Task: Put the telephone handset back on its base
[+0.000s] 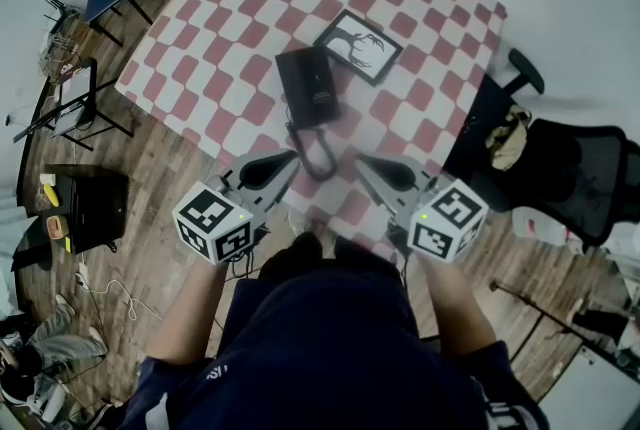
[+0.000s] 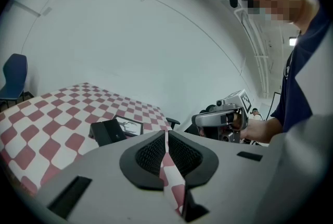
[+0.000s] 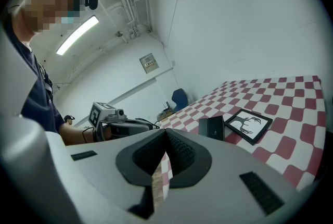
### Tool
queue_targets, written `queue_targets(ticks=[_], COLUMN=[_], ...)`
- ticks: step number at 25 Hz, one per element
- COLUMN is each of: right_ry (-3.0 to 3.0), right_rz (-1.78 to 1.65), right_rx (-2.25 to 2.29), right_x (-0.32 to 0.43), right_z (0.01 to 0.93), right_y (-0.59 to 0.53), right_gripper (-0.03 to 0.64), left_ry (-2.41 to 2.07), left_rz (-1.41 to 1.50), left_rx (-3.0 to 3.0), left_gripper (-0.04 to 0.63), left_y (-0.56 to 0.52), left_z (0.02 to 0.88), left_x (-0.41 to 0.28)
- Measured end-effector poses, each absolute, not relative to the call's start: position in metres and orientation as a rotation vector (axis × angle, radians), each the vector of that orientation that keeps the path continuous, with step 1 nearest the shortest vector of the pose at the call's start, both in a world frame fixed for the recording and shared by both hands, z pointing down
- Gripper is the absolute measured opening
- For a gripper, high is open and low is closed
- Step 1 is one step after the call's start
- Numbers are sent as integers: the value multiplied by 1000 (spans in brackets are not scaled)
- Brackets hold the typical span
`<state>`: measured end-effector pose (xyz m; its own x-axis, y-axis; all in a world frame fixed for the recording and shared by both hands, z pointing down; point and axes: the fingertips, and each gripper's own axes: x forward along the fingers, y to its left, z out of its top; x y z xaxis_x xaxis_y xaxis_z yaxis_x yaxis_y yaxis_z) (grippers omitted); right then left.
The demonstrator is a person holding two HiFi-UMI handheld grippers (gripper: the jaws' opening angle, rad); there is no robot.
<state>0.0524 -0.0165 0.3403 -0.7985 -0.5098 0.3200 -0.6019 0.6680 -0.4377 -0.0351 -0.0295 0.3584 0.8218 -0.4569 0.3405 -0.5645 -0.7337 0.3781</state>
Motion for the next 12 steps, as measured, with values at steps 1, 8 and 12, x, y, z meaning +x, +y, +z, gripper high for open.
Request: queue_targets(ticks=[1, 8, 12], right_ry=[-2711, -2710, -2712], right_rz=[803, 802, 799], right_rx=[911, 908, 898], right_x=[53, 56, 58], right_z=[340, 339, 340], right_y=[-17, -18, -19], right_gripper=[15, 15, 15], left_ry=[-756, -758, -757], left_rz=[308, 308, 305], left_rx=[2532, 2540, 2541], left_gripper=[44, 44, 44], left_y=[-30, -32, -31], left_z=[358, 355, 355], left_x=[-34, -27, -22])
